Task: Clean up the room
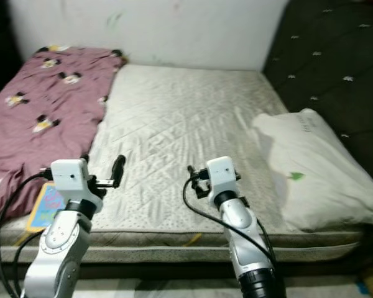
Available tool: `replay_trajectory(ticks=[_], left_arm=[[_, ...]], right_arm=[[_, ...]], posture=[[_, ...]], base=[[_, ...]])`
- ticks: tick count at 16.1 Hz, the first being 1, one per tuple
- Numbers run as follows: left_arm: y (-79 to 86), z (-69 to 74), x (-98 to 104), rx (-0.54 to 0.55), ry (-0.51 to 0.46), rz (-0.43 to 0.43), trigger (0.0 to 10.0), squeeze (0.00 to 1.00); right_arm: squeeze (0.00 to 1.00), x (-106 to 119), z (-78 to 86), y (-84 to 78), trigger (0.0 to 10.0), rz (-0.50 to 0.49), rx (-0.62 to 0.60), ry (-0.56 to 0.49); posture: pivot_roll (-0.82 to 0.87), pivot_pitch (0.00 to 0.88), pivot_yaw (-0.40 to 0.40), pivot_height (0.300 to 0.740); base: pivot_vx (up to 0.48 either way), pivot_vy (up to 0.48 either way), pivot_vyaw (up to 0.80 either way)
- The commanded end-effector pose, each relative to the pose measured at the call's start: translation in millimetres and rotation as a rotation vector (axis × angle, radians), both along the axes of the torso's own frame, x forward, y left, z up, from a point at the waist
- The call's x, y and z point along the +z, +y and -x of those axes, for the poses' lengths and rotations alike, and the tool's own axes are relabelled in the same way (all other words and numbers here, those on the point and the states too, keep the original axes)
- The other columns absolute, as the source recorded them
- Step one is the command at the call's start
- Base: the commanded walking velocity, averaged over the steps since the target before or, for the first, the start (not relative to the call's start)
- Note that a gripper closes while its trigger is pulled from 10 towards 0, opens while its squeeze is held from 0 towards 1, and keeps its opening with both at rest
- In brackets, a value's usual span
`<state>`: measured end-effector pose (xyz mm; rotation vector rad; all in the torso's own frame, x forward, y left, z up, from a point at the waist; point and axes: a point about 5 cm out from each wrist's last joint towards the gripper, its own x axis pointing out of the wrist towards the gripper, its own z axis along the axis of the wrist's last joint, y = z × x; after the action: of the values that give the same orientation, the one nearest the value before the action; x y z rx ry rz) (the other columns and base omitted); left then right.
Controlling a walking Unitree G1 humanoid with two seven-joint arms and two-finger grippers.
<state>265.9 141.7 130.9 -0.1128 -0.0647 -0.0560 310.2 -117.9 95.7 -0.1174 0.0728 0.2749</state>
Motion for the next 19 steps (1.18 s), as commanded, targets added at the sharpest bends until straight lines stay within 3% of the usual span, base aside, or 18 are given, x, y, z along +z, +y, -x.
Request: replay_trajectory(ticks=[1,14,19], left_arm=[[2.6,-0.5,-2,0.019,0.014,-0.005,10.0,0.0],[-3.4,-3.7,-1,0.006,0.007,0.023,10.0,0.0],[-7.5,-2.1,2,-0.037,-0.022,0.037,10.0,0.0]], right_arm=[[0.0,3,-1.6,5.4,10.0,-0.016,0.005,-0.005],[0.0,-2,-4.7,4.1,10.0,0.009,-0.003,0.021],[0.0,-2,-5.8,4.4,10.0,0.013,0.0,0.022]], posture=[[0.05,0.028,-0.057,0.74],[0.04,0.023,-0.057,0.74],[0.04,0.015,-0.059,0.74]], base=[[0.0,0.0,0.0],[0.0,0.418,0.0],[0.0,0.0,0.0]])
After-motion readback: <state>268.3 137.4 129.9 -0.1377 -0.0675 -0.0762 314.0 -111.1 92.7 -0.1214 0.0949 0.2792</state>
